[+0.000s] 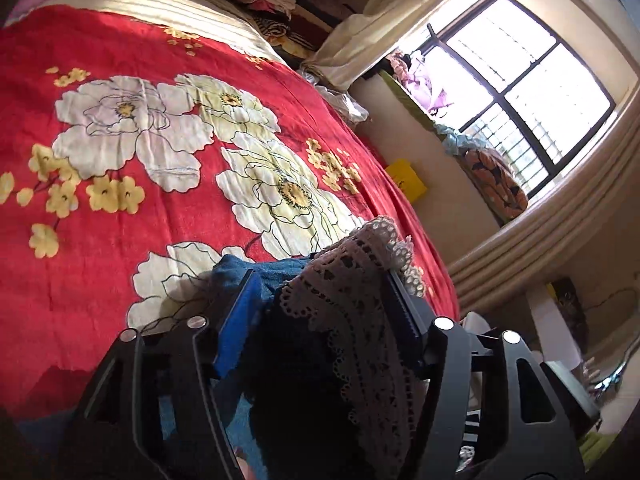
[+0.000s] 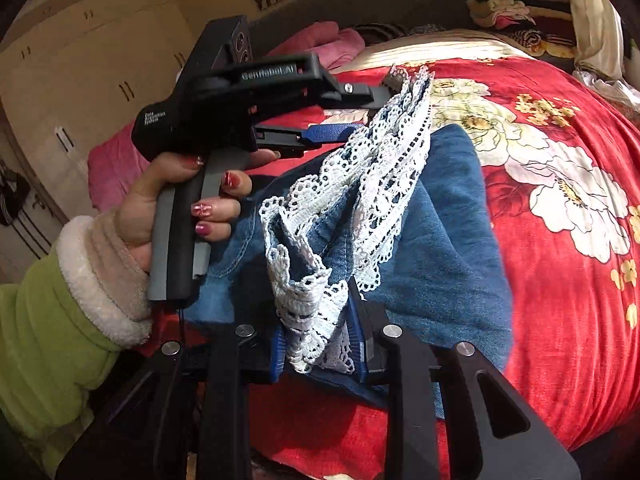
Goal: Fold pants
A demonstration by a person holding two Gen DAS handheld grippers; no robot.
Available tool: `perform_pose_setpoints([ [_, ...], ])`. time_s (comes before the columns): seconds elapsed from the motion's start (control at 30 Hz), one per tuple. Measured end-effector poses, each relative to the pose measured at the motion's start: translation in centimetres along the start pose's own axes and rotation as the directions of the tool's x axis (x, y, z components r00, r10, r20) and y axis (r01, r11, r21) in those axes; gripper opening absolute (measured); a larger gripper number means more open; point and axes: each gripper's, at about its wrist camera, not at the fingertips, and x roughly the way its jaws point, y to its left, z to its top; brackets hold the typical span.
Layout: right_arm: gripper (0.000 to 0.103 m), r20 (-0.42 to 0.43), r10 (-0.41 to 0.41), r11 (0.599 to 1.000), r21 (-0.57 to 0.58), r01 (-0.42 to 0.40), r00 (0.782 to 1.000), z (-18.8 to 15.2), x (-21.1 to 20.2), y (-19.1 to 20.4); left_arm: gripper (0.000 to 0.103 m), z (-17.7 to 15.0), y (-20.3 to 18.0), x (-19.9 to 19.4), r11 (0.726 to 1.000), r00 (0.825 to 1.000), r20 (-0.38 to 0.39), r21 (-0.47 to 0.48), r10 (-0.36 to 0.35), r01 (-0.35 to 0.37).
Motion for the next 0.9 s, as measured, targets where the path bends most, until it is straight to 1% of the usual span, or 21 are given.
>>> perform_pose_setpoints([
  [0.03, 0.027, -0.009, -0.01, 1.0, -0.021, 0.01, 1.0, -0.2, 0.3, 0.6, 0.063, -0.2, 0.6, -0.8, 0.999, 0.999, 0.021, -0.041, -0.029, 0.03],
  [0.1, 0.027, -0.026, -0.019, 0.998, -0.059, 0.017, 0.999, -0.4, 1.1, 1.0, 0.071, -0.5, 1.1, -1.8, 0.993, 0.997, 0.041, -0.088, -0.072, 0.075],
  [0.17, 0.028, -0.042, -0.023, 0.996, -0.091, 0.019, 0.999, -0.7, 1.7, 1.8, 0.075, -0.7, 1.6, -2.5, 0.988, 0.995, 0.048, -0.122, -0.093, 0.098],
  [0.2, 0.029, -0.05, -0.025, 0.994, -0.104, 0.02, 0.998, -0.7, 2.2, 2.1, 0.08, -0.9, 1.8, -2.7, 0.985, 0.994, 0.046, -0.139, -0.097, 0.103],
  [0.27, 0.042, -0.057, -0.017, 0.992, -0.122, 0.01, 0.998, -1.1, 2.6, 2.8, 0.081, -1.2, 2.4, -2.6, 0.982, 0.995, 0.041, -0.168, -0.086, 0.092],
  [0.3, 0.046, -0.064, 0.001, 0.991, -0.131, -0.009, 0.998, -1.3, 2.7, 3.1, 0.081, -1.4, 2.6, -2.4, 0.981, 0.996, 0.036, -0.174, -0.078, 0.083],
  [0.33, 0.054, -0.065, 0.012, 0.99, -0.14, -0.021, 0.998, -1.4, 2.6, 3.5, 0.081, -1.5, 2.7, -2.2, 0.981, 0.997, 0.029, -0.179, -0.068, 0.073],
  [0.37, 0.056, -0.067, 0.029, 0.989, -0.143, -0.039, 0.997, -1.4, 2.4, 3.6, 0.081, -1.6, 2.6, -1.9, 0.981, 0.998, 0.024, -0.182, -0.058, 0.061],
  [0.4, 0.056, -0.063, 0.049, 0.989, -0.135, -0.057, 0.997, -1.3, 1.9, 3.5, 0.08, -1.6, 2.6, -1.6, 0.982, 0.999, 0.016, -0.182, -0.043, 0.045],
  [0.43, 0.057, -0.052, 0.066, 0.99, -0.118, -0.071, 0.996, -1.1, 1.2, 3.5, 0.07, -1.6, 2.4, -1.3, 0.984, 1.0, 0.007, -0.177, -0.025, 0.026],
  [0.47, 0.057, -0.035, 0.083, 0.992, -0.096, -0.086, 0.996, -0.9, 0.3, 3.0, 0.062, -1.7, 2.6, -1.1, 0.985, 1.0, -0.005, -0.17, -0.011, 0.01],
  [0.5, 0.058, -0.008, 0.097, 0.993, -0.068, -0.097, 0.995, -0.6, -0.6, 2.2, 0.049, -1.6, 2.5, -0.9, 0.987, 1.0, -0.014, -0.163, 0.012, -0.014],
  [0.53, 0.062, 0.023, 0.097, 0.995, -0.038, -0.096, 0.995, -0.2, -1.6, 1.2, 0.039, -1.6, 2.5, -0.7, 0.987, 0.999, -0.024, -0.156, 0.028, -0.031],
  [0.57, 0.063, 0.05, 0.088, 0.996, -0.005, -0.088, 0.995, 0.4, -2.3, 0.0, 0.035, -1.5, 2.6, -0.6, 0.987, 0.999, -0.032, -0.156, 0.032, -0.036],
  [0.6, 0.064, 0.074, 0.077, 0.996, 0.036, -0.08, 0.994, 1.1, -2.9, -1.6, 0.028, -1.4, 2.8, -0.6, 0.986, 0.999, -0.032, -0.162, 0.032, -0.036],
  [0.63, 0.064, 0.095, 0.061, 0.995, 0.078, -0.069, 0.994, 2.0, -3.1, -3.2, 0.023, -1.4, 3.0, -0.7, 0.985, 0.999, -0.032, -0.167, 0.029, -0.034],
  [0.7, 0.064, 0.109, 0.016, 0.988, 0.151, -0.032, 0.994, 3.7, -2.8, -6.5, 0.021, -1.3, 3.3, -1.0, 0.985, 0.999, -0.029, -0.171, 0.023, -0.027],
  [0.73, 0.065, 0.103, -0.001, 0.984, 0.179, -0.017, 0.995, 4.5, -2.2, -8.0, 0.021, -1.2, 3.2, -1.1, 0.985, 0.999, -0.028, -0.168, 0.02, -0.024],
  [0.8, 0.065, 0.063, -0.032, 0.974, 0.228, 0.017, 0.998, 6.4, -0.5, -10.7, 0.02, -1.3, 3.1, -1.2, 0.987, 0.999, -0.028, -0.16, 0.027, -0.031],
  [0.87, 0.065, 0.029, -0.009, 0.964, 0.267, 0.001, 1.0, 7.2, 1.5, -12.7, 0.02, -1.2, 2.9, -1.3, 0.988, 0.999, -0.025, -0.15, 0.031, -0.034],
  [0.9, 0.065, 0.009, 0.02, 0.954, 0.299, -0.021, 1.0, 7.3, 2.5, -13.7, 0.02, -1.2, 2.9, -1.3, 0.989, 0.999, -0.024, -0.147, 0.032, -0.035],
])
